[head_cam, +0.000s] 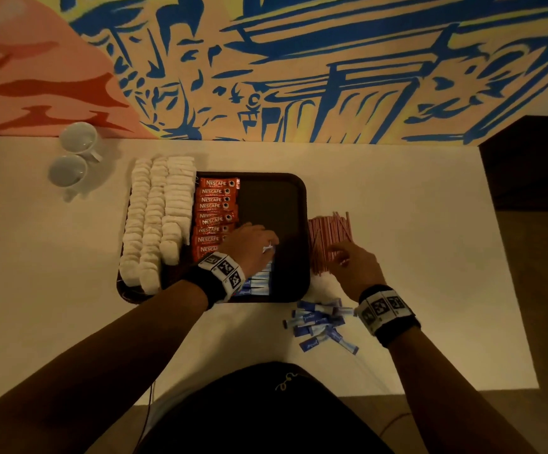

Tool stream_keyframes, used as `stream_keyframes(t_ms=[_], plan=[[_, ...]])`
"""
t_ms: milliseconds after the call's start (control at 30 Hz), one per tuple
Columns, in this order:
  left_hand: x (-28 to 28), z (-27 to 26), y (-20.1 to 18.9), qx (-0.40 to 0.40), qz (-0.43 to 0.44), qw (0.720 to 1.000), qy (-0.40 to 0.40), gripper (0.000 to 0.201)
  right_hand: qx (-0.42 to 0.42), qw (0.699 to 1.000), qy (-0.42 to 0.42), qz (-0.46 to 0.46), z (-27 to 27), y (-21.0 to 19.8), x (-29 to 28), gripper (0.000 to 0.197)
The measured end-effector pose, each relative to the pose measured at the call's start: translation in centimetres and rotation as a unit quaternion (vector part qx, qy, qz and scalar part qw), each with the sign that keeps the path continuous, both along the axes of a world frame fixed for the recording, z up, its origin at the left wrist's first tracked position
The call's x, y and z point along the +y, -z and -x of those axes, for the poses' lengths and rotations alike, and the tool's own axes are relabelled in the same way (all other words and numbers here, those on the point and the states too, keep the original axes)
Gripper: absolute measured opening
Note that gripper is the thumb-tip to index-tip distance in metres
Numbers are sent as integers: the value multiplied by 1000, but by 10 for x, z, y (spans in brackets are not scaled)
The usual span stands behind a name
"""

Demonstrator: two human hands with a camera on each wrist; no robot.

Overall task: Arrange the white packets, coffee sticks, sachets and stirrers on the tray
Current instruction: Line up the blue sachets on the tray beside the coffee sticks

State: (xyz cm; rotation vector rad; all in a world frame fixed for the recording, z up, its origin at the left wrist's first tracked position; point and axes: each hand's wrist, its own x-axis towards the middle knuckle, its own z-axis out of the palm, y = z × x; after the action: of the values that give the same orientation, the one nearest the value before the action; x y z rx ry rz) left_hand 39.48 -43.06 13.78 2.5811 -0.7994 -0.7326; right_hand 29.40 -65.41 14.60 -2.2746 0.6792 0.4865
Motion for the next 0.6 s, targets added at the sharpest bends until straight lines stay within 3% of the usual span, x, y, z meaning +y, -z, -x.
stream_keyframes(t_ms=[133,267,367,533,600], plan=[[-14,54,-2,29,-17,997,65,31,85,995,-46,26,51,6,-24,23],[-26,97,10,48,-60,989,129,34,176,979,-93,49,103,19,-26,38],[-36,123,23,37,-105,982,156,47,148,975,-144,80,128,27,-13,57],[-54,152,42,-8,-124,981,149,81,88,958,-234,139,131,44,-1,110],[-60,158,44,-24,-128,982,140,91,89,941,-280,165,125,53,0,112]])
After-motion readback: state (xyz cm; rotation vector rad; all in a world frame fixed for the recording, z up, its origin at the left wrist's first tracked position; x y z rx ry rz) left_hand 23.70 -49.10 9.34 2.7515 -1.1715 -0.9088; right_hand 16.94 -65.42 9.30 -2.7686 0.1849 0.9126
